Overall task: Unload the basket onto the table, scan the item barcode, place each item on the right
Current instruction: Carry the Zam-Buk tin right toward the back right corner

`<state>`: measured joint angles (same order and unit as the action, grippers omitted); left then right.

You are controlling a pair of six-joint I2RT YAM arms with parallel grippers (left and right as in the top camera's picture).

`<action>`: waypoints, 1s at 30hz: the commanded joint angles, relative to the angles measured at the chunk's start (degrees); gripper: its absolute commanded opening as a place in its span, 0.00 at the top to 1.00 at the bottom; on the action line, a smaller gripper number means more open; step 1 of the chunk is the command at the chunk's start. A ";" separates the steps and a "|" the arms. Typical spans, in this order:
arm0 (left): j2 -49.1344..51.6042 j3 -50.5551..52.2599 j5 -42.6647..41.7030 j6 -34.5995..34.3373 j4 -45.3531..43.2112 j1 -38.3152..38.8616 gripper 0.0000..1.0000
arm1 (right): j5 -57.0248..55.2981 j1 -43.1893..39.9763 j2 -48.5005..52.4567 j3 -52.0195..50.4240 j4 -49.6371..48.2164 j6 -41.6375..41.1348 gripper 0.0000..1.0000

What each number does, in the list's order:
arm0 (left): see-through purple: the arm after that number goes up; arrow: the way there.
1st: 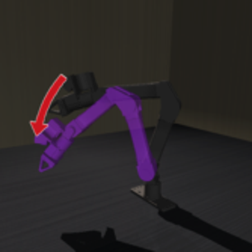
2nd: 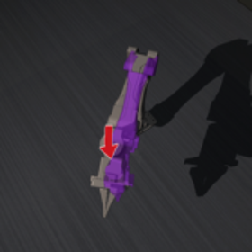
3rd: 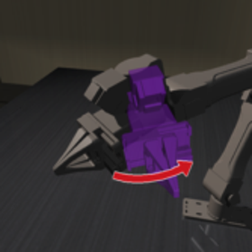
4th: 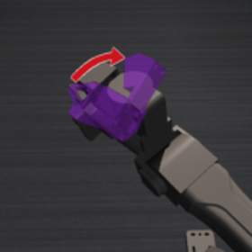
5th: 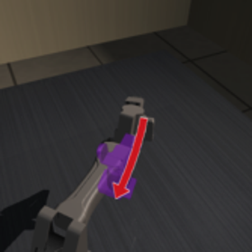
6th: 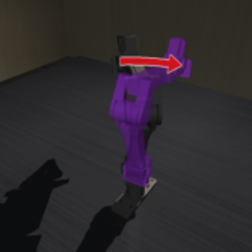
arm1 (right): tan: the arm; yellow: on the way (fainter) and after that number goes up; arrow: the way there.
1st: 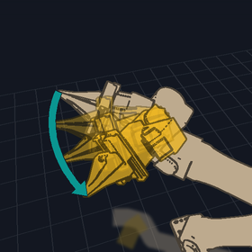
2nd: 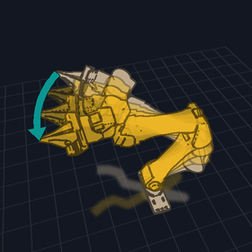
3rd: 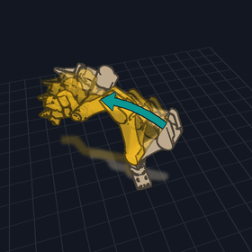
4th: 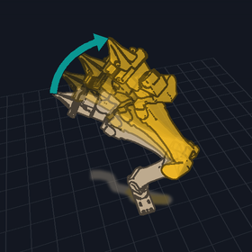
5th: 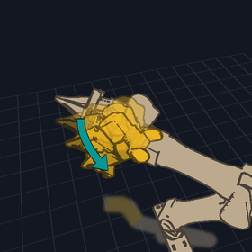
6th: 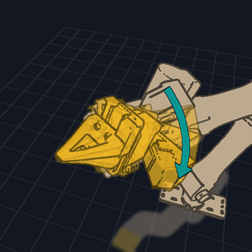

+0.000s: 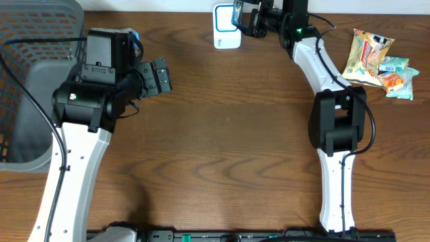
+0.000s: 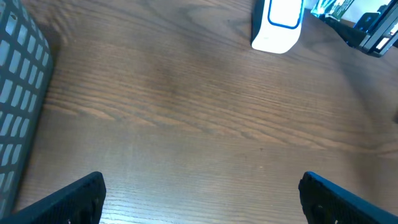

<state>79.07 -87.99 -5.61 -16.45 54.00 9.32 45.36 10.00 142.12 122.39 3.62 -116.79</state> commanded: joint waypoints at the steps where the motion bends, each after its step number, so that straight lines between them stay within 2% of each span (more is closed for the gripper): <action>1: -0.09 -0.44 0.74 0.35 0.17 -0.09 0.02 | -0.87 1.68 0.50 0.39 0.04 -0.74 0.39; 5: -0.09 -0.44 0.74 0.35 0.17 -0.09 0.02 | -1.14 2.75 0.52 0.39 -0.04 -0.28 0.44; 8: -0.09 -0.44 0.74 0.35 0.20 -0.09 0.03 | -0.81 1.57 0.50 0.39 -2.45 2.99 0.47; 10: -0.09 -0.44 0.74 0.35 0.17 -0.09 0.02 | 1.86 -0.79 0.48 0.39 -6.88 5.97 0.44; 14: -0.09 -0.44 0.74 0.35 0.20 -0.09 0.02 | 7.74 -5.57 -0.07 0.39 -12.55 6.38 0.44; 17: -0.09 -0.44 0.74 0.35 0.17 -0.11 0.02 | 10.47 -9.22 -0.98 0.42 -14.51 7.93 0.44; 21: -0.09 -0.44 0.74 0.35 0.17 -0.09 0.02 | 12.07 -14.32 -2.99 0.42 -14.16 13.86 0.49; 26: -0.09 -0.44 0.74 0.35 0.17 -0.09 0.02 | 11.47 -19.76 -5.88 0.39 -5.18 24.37 0.47; 30: -0.09 -0.44 0.74 0.35 0.17 -0.09 0.02 | 7.50 -24.41 -8.63 0.39 13.90 37.73 0.45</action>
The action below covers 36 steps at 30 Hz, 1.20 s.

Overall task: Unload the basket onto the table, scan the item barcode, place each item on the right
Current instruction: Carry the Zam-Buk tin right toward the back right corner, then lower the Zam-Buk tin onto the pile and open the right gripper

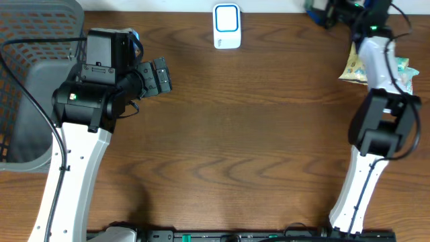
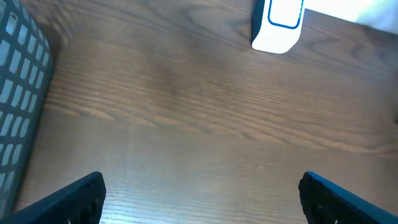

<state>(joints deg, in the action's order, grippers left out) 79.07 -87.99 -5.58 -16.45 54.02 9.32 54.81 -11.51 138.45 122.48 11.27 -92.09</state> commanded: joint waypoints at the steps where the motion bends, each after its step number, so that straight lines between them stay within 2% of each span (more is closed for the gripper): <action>1: -0.09 -0.44 0.72 0.35 0.15 -0.09 0.02 | -3.96 -3.82 -5.64 0.31 11.02 15.91 0.45; 3: -0.09 -0.44 0.72 0.35 0.15 -0.09 0.02 | -9.18 -5.73 -7.30 0.33 19.74 21.84 0.45; 8: -0.09 -0.44 0.72 0.35 0.15 -0.09 0.02 | -23.30 -10.25 -11.96 0.33 33.57 32.50 0.43; 10: -0.09 -0.44 0.72 0.35 0.17 -0.09 0.02 | -30.73 -11.98 -14.01 0.31 38.40 35.95 0.39; 16: -0.09 -0.44 0.72 0.35 0.15 -0.09 0.02 | -42.60 -13.03 -14.99 0.31 43.93 43.17 0.29; 23: -0.09 -0.44 0.72 0.35 0.15 -0.09 0.02 | -43.19 -12.79 -15.39 0.31 44.63 51.89 0.11; 27: -0.09 -0.44 0.72 0.35 0.15 -0.09 0.02 | -40.24 -12.76 -18.71 0.31 48.94 55.30 0.08; 32: -0.09 -0.44 0.72 0.35 0.15 -0.09 0.02 | -40.39 -11.67 -27.82 0.31 56.87 61.24 0.09; 36: -0.09 -0.44 0.72 0.35 0.15 -0.09 0.02 | -45.70 -8.02 -36.61 0.31 65.92 65.13 0.09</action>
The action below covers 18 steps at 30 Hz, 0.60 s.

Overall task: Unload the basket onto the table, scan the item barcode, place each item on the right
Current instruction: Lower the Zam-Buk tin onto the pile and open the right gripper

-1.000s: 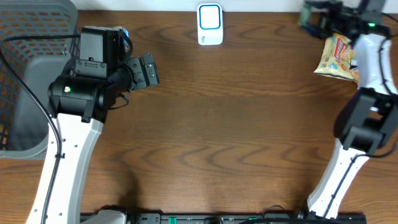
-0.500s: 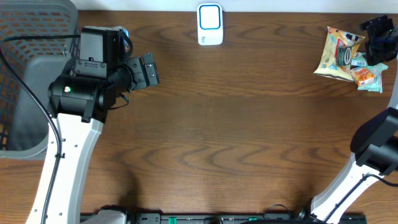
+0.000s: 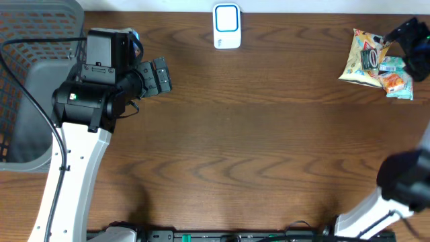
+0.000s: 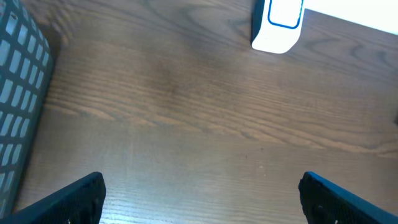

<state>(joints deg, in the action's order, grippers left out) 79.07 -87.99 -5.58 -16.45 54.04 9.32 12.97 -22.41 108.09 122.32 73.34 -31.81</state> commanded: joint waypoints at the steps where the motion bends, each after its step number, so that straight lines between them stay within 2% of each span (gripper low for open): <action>1: -0.09 -0.44 0.72 0.35 0.13 -0.09 0.02 | -6.99 5.05 -8.79 0.44 6.95 4.90 0.08; 3: -0.09 -0.44 0.72 0.35 0.15 -0.09 0.02 | -12.31 10.25 -13.29 -0.87 9.57 4.90 0.07; 7: -0.09 -0.44 0.72 0.35 0.15 -0.09 0.02 | -22.75 22.43 -22.88 -8.20 8.17 4.39 0.07; 10: -0.09 -0.44 0.72 0.35 0.13 -0.09 0.02 | -25.24 30.82 -29.62 -15.63 7.15 4.55 0.03; 14: -0.09 -0.44 0.72 0.35 0.13 -0.09 0.03 | -24.39 37.42 -34.97 -23.19 10.56 5.09 0.01; 18: -0.09 -0.44 0.72 0.35 0.13 -0.09 0.02 | -14.69 39.45 -36.59 -28.00 14.80 5.09 0.01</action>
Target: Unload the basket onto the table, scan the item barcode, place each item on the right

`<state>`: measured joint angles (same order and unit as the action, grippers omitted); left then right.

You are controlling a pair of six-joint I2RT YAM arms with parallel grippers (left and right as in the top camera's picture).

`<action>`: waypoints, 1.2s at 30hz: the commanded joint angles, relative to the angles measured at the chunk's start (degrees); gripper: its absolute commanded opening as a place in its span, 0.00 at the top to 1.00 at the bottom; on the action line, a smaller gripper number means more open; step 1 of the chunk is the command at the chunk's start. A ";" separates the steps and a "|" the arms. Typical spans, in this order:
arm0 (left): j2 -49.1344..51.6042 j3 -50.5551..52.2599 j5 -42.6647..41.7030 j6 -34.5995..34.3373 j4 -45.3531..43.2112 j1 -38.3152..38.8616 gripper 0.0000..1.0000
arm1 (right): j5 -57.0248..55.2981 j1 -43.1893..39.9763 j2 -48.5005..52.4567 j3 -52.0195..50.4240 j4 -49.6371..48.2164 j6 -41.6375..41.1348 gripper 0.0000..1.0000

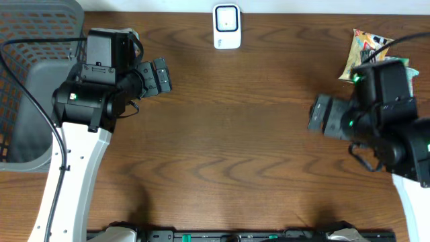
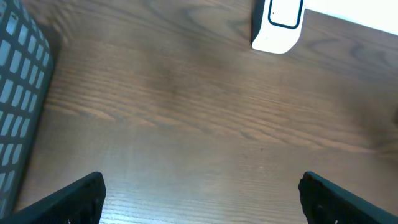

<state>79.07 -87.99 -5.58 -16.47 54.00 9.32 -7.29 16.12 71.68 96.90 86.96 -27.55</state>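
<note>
A white barcode scanner (image 1: 227, 27) with a blue outline stands at the table's far edge, and it shows at the top of the left wrist view (image 2: 278, 25). Snack packs (image 1: 359, 42) lie at the far right, partly hidden behind my right arm. My right gripper (image 1: 319, 114) hangs over the table right of centre, pointing left; its fingers look spread, with nothing seen between them. My left gripper (image 1: 160, 75) hovers at the left, open and empty, with its fingers (image 2: 74, 199) wide apart over bare wood.
A grey mesh basket (image 1: 33, 40) fills the far left corner, its wall seen at the left of the wrist view (image 2: 18, 93). The brown wooden table (image 1: 228, 148) stretches between the two arms.
My right arm has come back from over the snack packs at the far right to a spot right of centre, gripper pointing left. The left arm has not moved.
My right gripper held a teal pack beside the scanner. Then it was at the far edge to the right, near the snack packs, then over the packs at the table's right end. Now it hangs right of centre, with no pack seen in it.
</note>
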 commanded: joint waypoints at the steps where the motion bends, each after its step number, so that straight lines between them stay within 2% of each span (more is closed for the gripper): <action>1: -0.09 -0.44 0.72 0.37 0.20 -0.09 0.02 | 7.02 0.92 -0.11 -3.19 1.16 0.83 0.01; 26: -0.09 -0.44 0.72 0.37 0.17 -0.09 0.02 | 7.23 0.74 0.28 -4.35 1.14 0.85 0.01; 36: -0.09 -0.44 0.72 0.37 0.17 -0.09 0.02 | 7.23 0.74 -4.26 -4.35 1.14 0.85 0.01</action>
<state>79.07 -87.99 -5.61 -16.45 54.00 9.32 0.40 16.58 69.63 92.82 88.03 -27.53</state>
